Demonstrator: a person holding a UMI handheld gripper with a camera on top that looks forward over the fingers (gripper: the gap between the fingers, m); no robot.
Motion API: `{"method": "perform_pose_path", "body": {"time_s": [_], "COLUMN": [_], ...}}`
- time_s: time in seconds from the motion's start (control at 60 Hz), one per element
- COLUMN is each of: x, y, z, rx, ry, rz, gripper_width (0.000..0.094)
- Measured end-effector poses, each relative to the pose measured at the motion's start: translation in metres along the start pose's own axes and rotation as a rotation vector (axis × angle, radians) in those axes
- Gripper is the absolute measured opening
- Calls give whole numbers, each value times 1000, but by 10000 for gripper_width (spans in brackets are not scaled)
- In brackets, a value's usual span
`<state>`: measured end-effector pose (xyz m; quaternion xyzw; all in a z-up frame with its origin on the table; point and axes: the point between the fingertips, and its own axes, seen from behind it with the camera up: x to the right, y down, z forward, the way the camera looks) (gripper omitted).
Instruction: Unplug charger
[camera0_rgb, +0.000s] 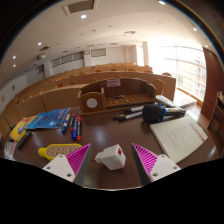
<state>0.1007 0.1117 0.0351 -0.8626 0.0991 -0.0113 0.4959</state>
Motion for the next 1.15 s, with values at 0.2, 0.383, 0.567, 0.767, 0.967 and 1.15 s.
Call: {"method": "perform_pose_path", "body": {"time_s": [0.2, 0.383, 0.567, 0.767, 0.967, 1.15], "x": [0, -11, -24, -39, -48, -48], "y": [-9, 1, 25, 47, 55, 50], "z": [-62, -163, -268, -355, -401, -415], "rx": [33, 53, 55, 67, 90, 116], "ry": [33, 68, 96, 98, 101, 127], "rz": [-69, -114, -125, -130, -143, -180], "gripper_width": [848, 846, 850, 850, 850, 850]}}
